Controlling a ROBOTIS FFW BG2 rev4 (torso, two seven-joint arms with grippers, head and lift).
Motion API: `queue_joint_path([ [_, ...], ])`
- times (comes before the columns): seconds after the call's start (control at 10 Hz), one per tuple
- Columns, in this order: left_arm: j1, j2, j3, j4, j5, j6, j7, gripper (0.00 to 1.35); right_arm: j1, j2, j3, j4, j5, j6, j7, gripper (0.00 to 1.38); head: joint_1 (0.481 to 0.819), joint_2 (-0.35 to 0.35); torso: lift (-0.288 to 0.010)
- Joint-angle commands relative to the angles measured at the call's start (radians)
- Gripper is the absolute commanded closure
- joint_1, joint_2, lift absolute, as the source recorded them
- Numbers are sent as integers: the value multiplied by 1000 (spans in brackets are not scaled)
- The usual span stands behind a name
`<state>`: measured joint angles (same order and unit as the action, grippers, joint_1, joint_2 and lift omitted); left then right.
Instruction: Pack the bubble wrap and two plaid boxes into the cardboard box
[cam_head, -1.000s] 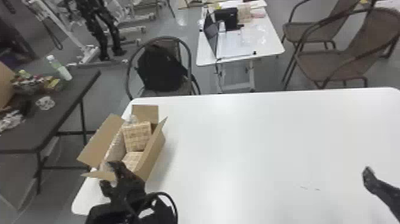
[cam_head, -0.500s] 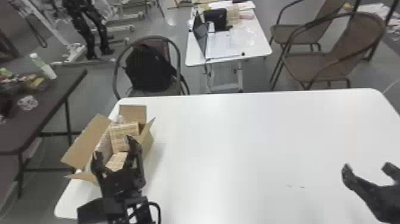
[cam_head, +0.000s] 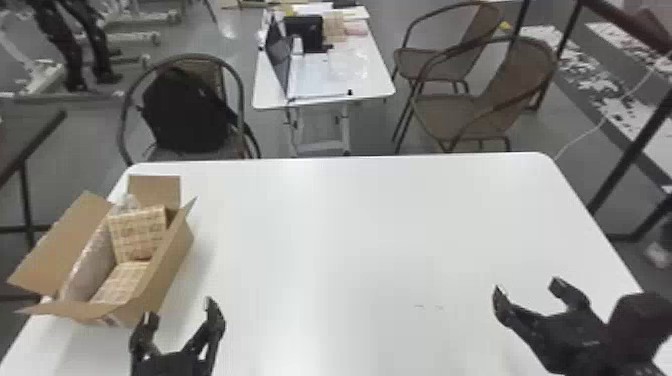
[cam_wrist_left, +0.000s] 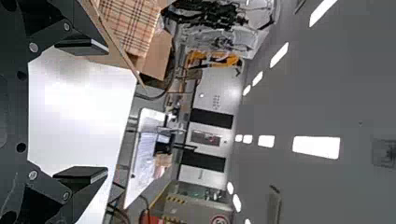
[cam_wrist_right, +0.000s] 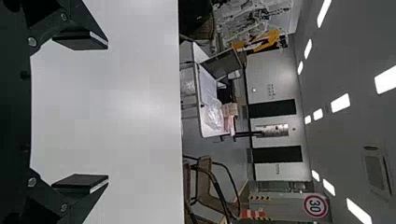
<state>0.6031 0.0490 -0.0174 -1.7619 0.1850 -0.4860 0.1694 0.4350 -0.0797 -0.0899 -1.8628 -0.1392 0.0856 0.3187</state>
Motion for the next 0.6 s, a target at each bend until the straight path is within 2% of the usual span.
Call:
queue_joint_path([
  [0.0,69,-5,10,-82,-2,141,4,363,28,-5,18,-35,30,25,0,268,695,81,-48],
  [0.1,86,-44,34,-119,-41,210,10,363,45,-5,18,-64,56,46,3,268,695,88,-48],
  [0.2,81,-52,65,-119,-79,198,-36,367,68,-8,18,-85,81,49,25,268,695,99,-48],
  [0.3,92,-52,76,-122,-101,184,-47,369,97,-9,19,-113,113,56,48,268,695,106,-48],
  [0.4,115,-52,89,-143,-136,204,-51,369,126,-5,21,-142,142,63,48,268,695,124,-48],
  [0.5,132,-52,96,-177,-182,251,-94,369,143,11,21,-154,151,71,48,268,695,131,-48],
])
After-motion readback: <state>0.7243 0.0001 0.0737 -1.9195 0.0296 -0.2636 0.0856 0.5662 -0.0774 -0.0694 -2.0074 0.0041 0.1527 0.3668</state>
